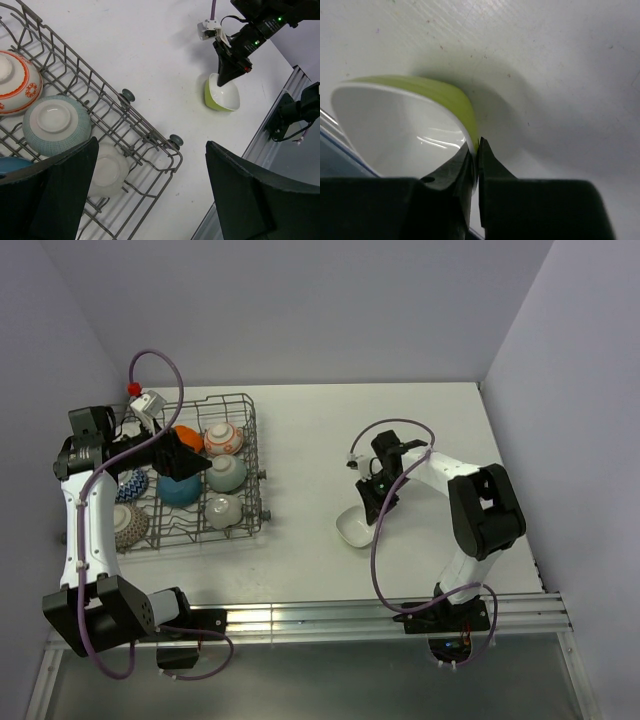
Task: Load the bowls into the dish rack
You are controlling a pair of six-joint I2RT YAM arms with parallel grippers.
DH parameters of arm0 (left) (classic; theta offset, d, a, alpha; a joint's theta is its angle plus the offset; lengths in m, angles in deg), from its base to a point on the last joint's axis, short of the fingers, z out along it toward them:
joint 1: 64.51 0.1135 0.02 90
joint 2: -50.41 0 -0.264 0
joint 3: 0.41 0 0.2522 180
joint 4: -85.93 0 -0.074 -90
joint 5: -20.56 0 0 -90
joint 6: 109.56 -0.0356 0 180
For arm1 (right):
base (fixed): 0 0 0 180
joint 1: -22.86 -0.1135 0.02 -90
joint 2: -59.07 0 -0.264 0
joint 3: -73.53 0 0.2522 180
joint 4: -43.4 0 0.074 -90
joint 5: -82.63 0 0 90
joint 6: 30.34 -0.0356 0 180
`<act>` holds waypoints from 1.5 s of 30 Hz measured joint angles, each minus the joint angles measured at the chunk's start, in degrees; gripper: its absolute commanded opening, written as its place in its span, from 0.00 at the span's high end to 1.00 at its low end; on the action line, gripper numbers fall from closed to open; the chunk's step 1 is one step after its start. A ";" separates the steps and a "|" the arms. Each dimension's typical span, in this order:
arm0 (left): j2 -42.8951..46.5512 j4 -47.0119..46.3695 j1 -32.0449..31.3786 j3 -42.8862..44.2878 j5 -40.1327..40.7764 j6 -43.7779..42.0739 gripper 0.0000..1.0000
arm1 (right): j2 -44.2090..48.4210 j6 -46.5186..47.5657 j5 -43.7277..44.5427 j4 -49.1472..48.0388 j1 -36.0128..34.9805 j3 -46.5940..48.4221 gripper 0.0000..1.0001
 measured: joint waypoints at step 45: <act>-3.58 -36.50 -32.37 -3.15 20.59 66.10 0.00 | 7.74 -48.33 -23.52 -35.50 -2.29 16.04 1.00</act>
